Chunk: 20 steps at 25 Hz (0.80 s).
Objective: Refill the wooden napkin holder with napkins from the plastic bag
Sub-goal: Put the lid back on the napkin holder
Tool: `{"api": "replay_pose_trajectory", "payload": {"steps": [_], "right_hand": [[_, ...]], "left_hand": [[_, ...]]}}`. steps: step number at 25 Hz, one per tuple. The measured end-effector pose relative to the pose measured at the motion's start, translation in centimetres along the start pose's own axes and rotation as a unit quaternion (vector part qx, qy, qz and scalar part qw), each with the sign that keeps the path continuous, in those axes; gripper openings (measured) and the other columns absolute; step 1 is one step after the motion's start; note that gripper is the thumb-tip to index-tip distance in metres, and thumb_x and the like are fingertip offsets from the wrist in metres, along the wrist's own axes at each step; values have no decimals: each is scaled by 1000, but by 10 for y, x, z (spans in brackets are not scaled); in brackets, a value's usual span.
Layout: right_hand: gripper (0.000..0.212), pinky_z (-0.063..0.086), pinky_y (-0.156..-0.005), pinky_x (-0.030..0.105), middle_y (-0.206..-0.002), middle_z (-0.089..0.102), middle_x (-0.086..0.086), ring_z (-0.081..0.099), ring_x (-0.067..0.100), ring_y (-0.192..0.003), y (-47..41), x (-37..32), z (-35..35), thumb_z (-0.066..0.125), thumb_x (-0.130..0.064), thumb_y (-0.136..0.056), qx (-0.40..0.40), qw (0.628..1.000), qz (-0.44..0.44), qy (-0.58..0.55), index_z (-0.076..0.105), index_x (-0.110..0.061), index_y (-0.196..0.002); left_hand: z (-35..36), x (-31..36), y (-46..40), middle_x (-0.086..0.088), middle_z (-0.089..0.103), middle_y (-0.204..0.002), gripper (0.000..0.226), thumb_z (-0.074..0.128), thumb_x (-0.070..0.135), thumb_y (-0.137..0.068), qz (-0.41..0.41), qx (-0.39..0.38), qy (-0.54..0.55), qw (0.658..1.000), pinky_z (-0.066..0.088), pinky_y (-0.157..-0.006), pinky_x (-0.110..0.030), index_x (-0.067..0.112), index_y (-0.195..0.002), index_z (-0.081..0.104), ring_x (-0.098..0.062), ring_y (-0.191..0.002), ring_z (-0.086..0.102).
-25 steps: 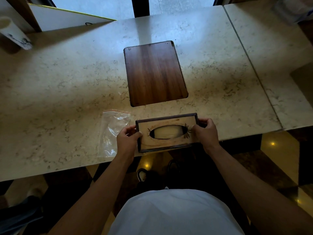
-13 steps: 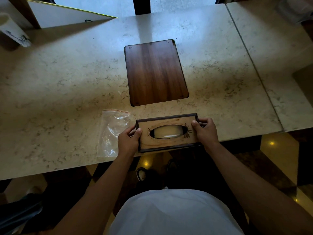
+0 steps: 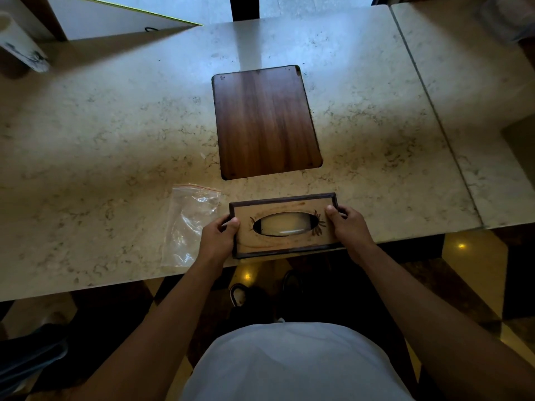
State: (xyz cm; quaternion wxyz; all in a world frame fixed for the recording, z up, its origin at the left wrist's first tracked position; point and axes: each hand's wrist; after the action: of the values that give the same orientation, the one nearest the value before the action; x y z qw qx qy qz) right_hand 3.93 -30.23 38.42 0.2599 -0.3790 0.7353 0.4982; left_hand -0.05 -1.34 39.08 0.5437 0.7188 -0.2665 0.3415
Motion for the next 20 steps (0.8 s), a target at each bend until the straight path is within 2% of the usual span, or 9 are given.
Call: {"api": "replay_pose_trajectory", "payload": {"steps": [2,3,7,10,11,13,17,20], "right_hand": [[50,47,-67,22,-119,62,4,60,17,-102,-5,-8,1,56,-45,-98,-5,1000,-7,-14,56,-10,-135],[51,47,-66,22,-119,62,3,61,17,-102,-10,-14,1,56,-45,-98,-8,1000,-12,-17,56,-10,-135],[50,49,-64,21,-118,65,4,63,10,-92,-30,-38,8,56,-43,-98,-10,1000,-15,-23,58,-8,-135],[48,56,-76,29,-121,69,7,67,18,-101,-42,-46,12,57,-42,-98,-10,999,-4,-41,59,-10,-133],[47,56,-76,30,-120,70,8,67,19,-102,-46,-48,13,57,-42,-98,-9,999,-2,-46,60,-10,-132],[47,56,-76,30,-117,70,7,67,18,-101,-51,-52,14,58,-43,-98,-6,999,1,-47,60,-10,-132],[47,56,-79,33,-114,68,3,66,16,-99,-61,-58,18,57,-45,-97,-5,1000,2,-26,59,-11,-131],[48,57,-90,46,-116,69,7,66,22,-103,-64,-60,19,55,-46,-98,-8,1000,0,-2,59,-11,-129]], "left_hand": [[-1,5,-5,-8,70,-120,39,59,25,-100,3,-3,21,1000,60,-87,-41,14,-137,58,-21,-105,69],[-1,9,-8,-9,70,-122,38,59,25,-100,5,-1,30,1000,60,-89,-44,14,-136,59,-22,-107,69],[2,29,-25,-2,72,-110,38,60,25,-100,12,18,39,999,62,-75,-30,11,-135,60,-14,-96,72],[5,41,-36,-10,71,-119,38,60,26,-100,16,32,29,999,59,-92,-44,10,-134,60,-23,-106,70],[5,44,-39,-11,71,-119,36,60,25,-100,18,34,32,999,58,-93,-46,10,-132,61,-24,-106,70],[7,47,-46,-10,73,-115,35,59,24,-100,15,35,39,999,59,-91,-45,10,-131,62,-23,-102,71],[9,52,-54,-2,72,-107,39,60,24,-100,14,32,36,999,60,-79,-30,9,-135,59,-14,-96,71],[7,53,-59,-11,70,-121,44,60,27,-100,6,34,13,999,58,-93,-42,8,-138,57,-23,-107,69]]}}
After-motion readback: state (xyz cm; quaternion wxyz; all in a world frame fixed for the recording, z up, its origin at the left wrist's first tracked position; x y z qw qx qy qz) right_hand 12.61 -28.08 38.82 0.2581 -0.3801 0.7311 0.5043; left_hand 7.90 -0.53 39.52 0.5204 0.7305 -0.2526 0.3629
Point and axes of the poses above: each hand's wrist, its own y-axis away from the middle knuckle, its own z-axis out of the palm, x = y × z
